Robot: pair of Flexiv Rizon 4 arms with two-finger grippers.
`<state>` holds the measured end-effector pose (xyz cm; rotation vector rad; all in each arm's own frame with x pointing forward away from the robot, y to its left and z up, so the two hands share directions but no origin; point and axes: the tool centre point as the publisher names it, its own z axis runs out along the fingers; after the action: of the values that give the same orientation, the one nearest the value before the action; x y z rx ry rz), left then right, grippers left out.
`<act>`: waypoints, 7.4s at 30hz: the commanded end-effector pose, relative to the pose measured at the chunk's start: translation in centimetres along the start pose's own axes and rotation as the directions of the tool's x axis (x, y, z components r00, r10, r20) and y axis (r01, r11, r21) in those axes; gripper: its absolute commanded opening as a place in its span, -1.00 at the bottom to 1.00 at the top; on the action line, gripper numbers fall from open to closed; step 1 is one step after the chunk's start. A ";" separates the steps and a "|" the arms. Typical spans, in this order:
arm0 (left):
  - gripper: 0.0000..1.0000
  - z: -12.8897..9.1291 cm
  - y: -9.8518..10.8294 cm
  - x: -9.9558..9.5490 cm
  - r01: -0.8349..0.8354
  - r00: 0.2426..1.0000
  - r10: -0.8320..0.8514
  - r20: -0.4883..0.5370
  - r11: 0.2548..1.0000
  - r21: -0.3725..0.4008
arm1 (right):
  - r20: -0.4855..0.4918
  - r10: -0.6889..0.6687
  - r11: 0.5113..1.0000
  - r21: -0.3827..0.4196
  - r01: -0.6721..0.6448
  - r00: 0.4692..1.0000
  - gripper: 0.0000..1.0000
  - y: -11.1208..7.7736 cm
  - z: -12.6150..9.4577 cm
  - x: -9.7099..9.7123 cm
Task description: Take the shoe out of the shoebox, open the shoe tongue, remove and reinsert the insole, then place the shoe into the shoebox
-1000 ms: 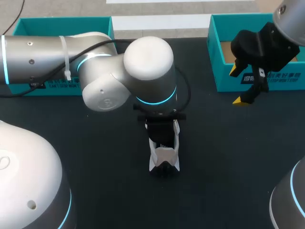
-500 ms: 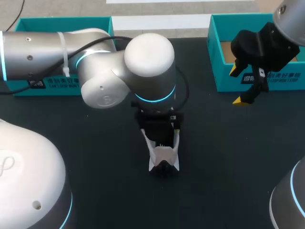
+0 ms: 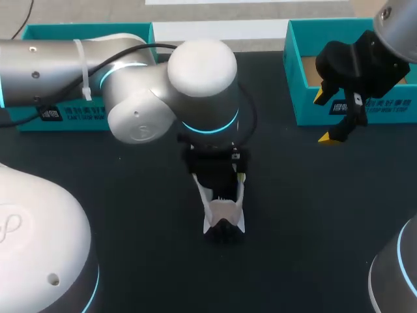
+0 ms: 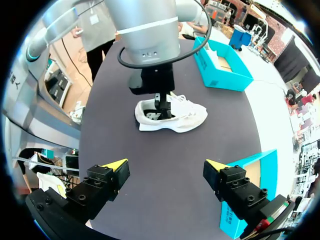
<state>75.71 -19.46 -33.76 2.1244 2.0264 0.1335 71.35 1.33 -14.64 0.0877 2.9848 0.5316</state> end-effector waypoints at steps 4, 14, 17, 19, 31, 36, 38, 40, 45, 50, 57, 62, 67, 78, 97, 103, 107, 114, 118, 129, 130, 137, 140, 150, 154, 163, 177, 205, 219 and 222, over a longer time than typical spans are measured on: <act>1.00 -0.7 1.4 -0.1 0.015 0.999 -0.016 0.028 1.000 0.021 | -0.003 0.002 1.000 0.005 -0.002 1.000 1.00 0.2 0.2 -0.2; 1.00 -1.6 1.3 0.1 0.003 0.999 -0.008 0.054 0.996 0.092 | -0.003 0.002 1.000 0.005 -0.002 1.000 1.00 0.2 0.2 -0.2; 1.00 -2.7 1.2 0.1 -0.013 0.997 0.004 0.077 0.993 0.117 | -0.003 0.002 1.000 0.005 -0.002 1.000 1.00 0.2 0.2 -0.2; 1.00 -3.4 1.0 0.2 -0.022 0.996 0.011 0.088 0.993 0.117 | -0.003 0.002 1.000 0.005 -0.002 1.000 1.00 0.2 0.2 -0.2; 1.00 -4.2 4.1 0.0 0.001 0.998 -0.008 0.065 0.995 0.101 | -0.003 0.002 1.000 0.005 -0.002 1.000 1.00 0.2 0.2 -0.2; 0.48 -4.1 5.6 0.0 0.017 0.998 -0.024 0.057 0.991 0.133 | -0.003 0.002 1.000 0.005 -0.002 1.000 1.00 0.2 0.2 -0.2; 0.29 -3.9 5.7 -0.1 0.014 0.998 -0.022 0.053 0.990 0.137 | -0.003 0.002 1.000 0.005 -0.002 1.000 1.00 0.2 0.2 -0.2; -0.09 -3.7 5.8 -0.2 0.011 0.999 -0.019 0.049 0.987 0.159 | -0.003 0.002 1.000 0.005 -0.002 1.000 1.00 0.2 0.2 -0.2; -0.11 -3.0 4.7 -0.5 -0.018 1.000 0.015 0.019 0.985 0.172 | -0.003 0.002 1.000 0.005 -0.002 1.000 1.00 0.2 0.2 -0.2; -0.14 -2.4 3.5 -0.5 -0.045 0.999 0.044 0.009 0.981 0.187 | -0.003 0.002 1.000 0.005 -0.002 1.000 1.00 0.2 0.2 -0.2; -0.18 -1.9 2.5 -0.4 -0.062 0.998 0.062 0.002 0.980 0.190 | -0.003 0.002 1.000 0.005 -0.002 1.000 1.00 0.2 0.2 -0.2; -0.19 -2.2 2.8 -0.2 -0.057 0.998 0.057 0.005 0.980 0.192 | -0.003 0.002 1.000 0.005 -0.002 1.000 1.00 0.2 0.2 -0.2; -0.18 -1.9 3.4 -0.8 -0.049 0.999 0.051 -0.001 0.974 0.220 | -0.003 0.002 1.000 0.005 -0.002 1.000 1.00 0.2 0.2 -0.2; -0.19 -2.0 2.1 -1.5 -0.097 0.995 0.100 -0.007 0.972 0.214 | -0.003 0.002 1.000 0.005 -0.002 1.000 1.00 0.2 0.2 -0.2; -0.19 -1.6 0.5 0.2 -0.127 0.988 0.144 -0.054 0.963 0.236 | -0.003 0.002 1.000 0.005 -0.002 1.000 1.00 0.2 0.2 -0.2; -0.22 -1.1 0.0 -0.7 -0.109 0.992 0.123 -0.040 0.964 0.243 | -0.003 0.002 1.000 0.005 -0.002 1.000 1.00 0.2 0.2 -0.2; -0.22 -0.6 -0.5 -0.9 -0.096 0.994 0.108 -0.034 0.960 0.262 | -0.003 0.002 1.000 0.005 -0.002 1.000 1.00 0.2 0.2 -0.2; -0.21 -1.5 -0.4 -0.6 -0.056 0.997 0.067 -0.035 0.965 0.256 | -0.003 0.002 1.000 0.005 -0.002 1.000 1.00 0.2 0.2 -0.2; -0.16 -3.0 0.0 0.0 0.047 0.999 -0.042 -0.028 0.974 0.222 | -0.003 0.002 1.000 0.005 -0.002 1.000 1.00 0.2 0.2 -0.2; 1.00 -5.1 0.3 2.1 0.441 0.896 -0.439 -0.072 0.853 0.279 | -0.003 0.002 1.000 0.005 -0.002 1.000 1.00 0.2 0.2 -0.2; 1.00 -5.1 0.3 2.1 0.441 0.896 -0.439 -0.072 0.853 0.279 | -0.003 0.002 1.000 0.005 -0.002 1.000 1.00 0.2 0.2 -0.2; 1.00 -5.1 0.3 2.1 0.441 0.896 -0.439 -0.072 0.853 0.279 | -0.003 0.002 1.000 0.005 -0.002 1.000 1.00 0.2 0.2 -0.2; 1.00 -5.1 0.3 2.1 0.441 0.896 -0.439 -0.072 0.853 0.279 | -0.003 0.002 1.000 0.005 -0.002 1.000 1.00 0.2 0.2 -0.2; 1.00 -6.9 -3.8 2.8 0.802 0.598 -0.796 -0.093 0.590 0.095 | -0.003 0.002 1.000 0.005 -0.002 1.000 1.00 0.2 0.2 -0.2; 1.00 -6.8 -4.9 3.3 0.898 0.439 -0.893 -0.096 0.433 0.078 | -0.003 0.002 1.000 0.005 -0.002 1.000 1.00 0.2 0.2 -0.2; 1.00 -6.9 -6.8 3.8 0.992 0.125 -0.989 -0.078 0.122 0.046 | -0.003 0.002 1.000 0.005 -0.002 1.000 1.00 0.2 0.2 -0.2; 0.89 -4.9 -10.0 1.5 0.997 0.011 -0.999 -0.050 0.007 0.081 | -0.003 0.002 1.000 0.005 -0.002 1.000 1.00 0.2 0.2 -0.2; 0.15 0.5 -11.2 -1.2 0.999 -0.034 -0.995 -0.091 -0.034 -0.002 | -0.003 0.002 1.000 0.005 -0.002 1.000 1.00 0.2 0.2 -0.2; 0.25 1.5 -12.0 -1.1 0.998 -0.048 -0.993 -0.107 -0.045 -0.031 | -0.003 0.002 1.000 0.005 -0.002 1.000 1.00 0.2 0.2 -0.2; 0.24 1.3 -11.9 -1.0 0.998 -0.049 -0.994 -0.103 -0.046 -0.031 | -0.003 0.002 1.000 0.005 -0.002 1.000 1.00 0.2 0.2 -0.2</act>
<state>64.34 -20.21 -37.62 0.0015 3.0382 -0.0831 71.38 1.37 -14.65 0.0876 2.9856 0.5305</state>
